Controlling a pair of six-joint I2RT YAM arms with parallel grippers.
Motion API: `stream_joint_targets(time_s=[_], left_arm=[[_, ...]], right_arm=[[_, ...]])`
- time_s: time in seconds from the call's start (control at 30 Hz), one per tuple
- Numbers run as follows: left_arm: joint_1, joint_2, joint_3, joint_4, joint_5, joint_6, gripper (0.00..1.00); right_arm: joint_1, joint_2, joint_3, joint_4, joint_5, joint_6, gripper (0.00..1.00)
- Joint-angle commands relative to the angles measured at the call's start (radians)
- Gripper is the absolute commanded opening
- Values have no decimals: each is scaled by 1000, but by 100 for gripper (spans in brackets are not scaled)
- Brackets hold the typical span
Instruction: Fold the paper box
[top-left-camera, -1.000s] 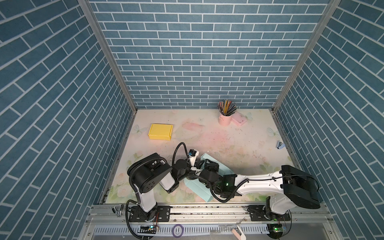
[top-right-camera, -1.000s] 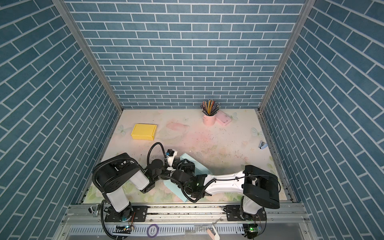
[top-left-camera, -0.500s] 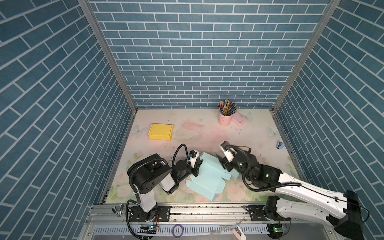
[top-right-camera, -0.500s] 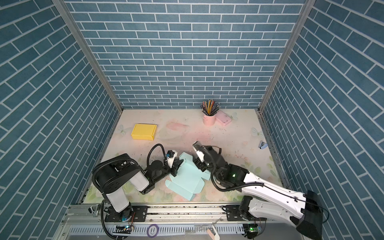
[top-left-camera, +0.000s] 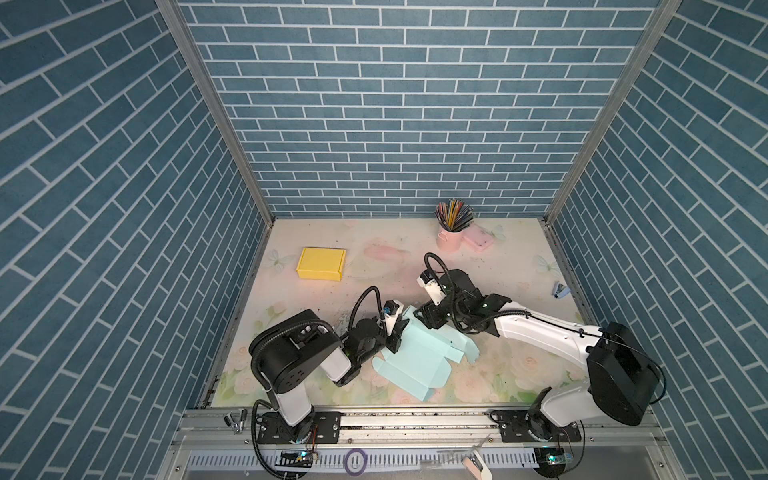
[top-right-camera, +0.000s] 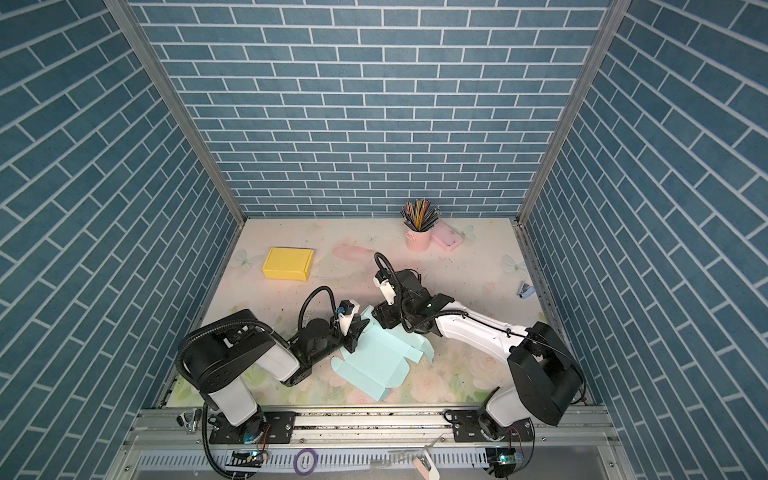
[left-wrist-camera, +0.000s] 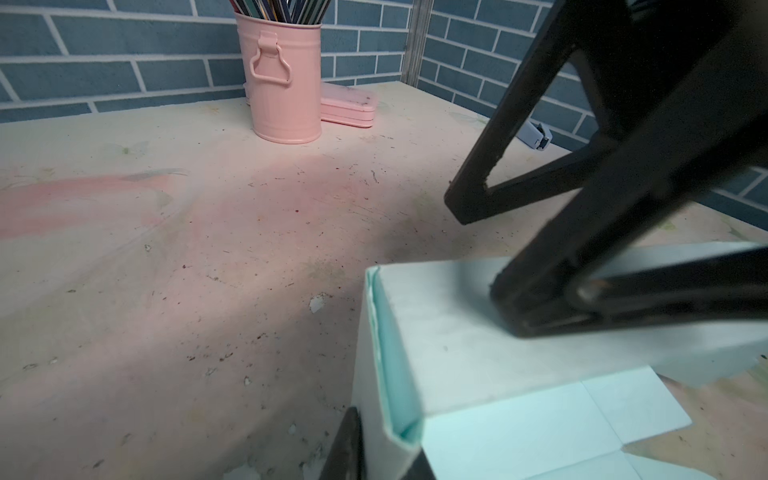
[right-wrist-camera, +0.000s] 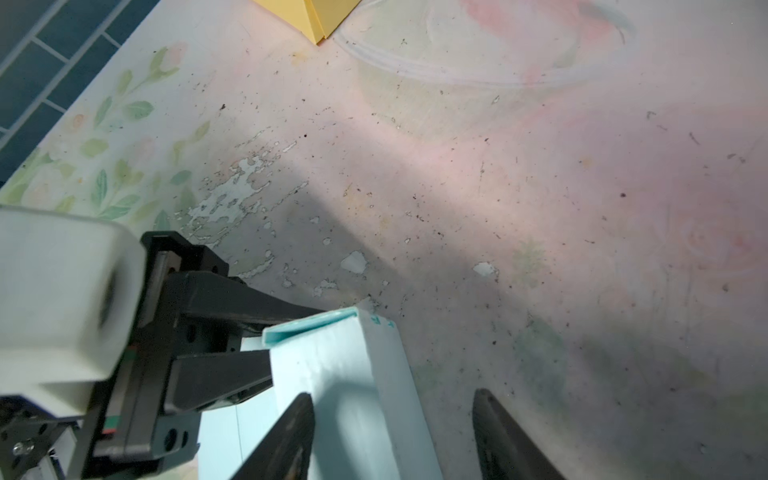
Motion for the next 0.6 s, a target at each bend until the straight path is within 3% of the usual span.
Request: stream_joint_targets(time_s=[0.0,0.27,0.57], left_arm=[[-17,-18,42,-34,-18,40,17],[-26,19,88,-18,-23,57,26],[-36,55,99,1,-47,77,9]], right_arm=[[-7,40,9,8,-73,45,59],[-7,77,-15,41,-87,78,55],[-9,91,-30,55,-87,114,52]])
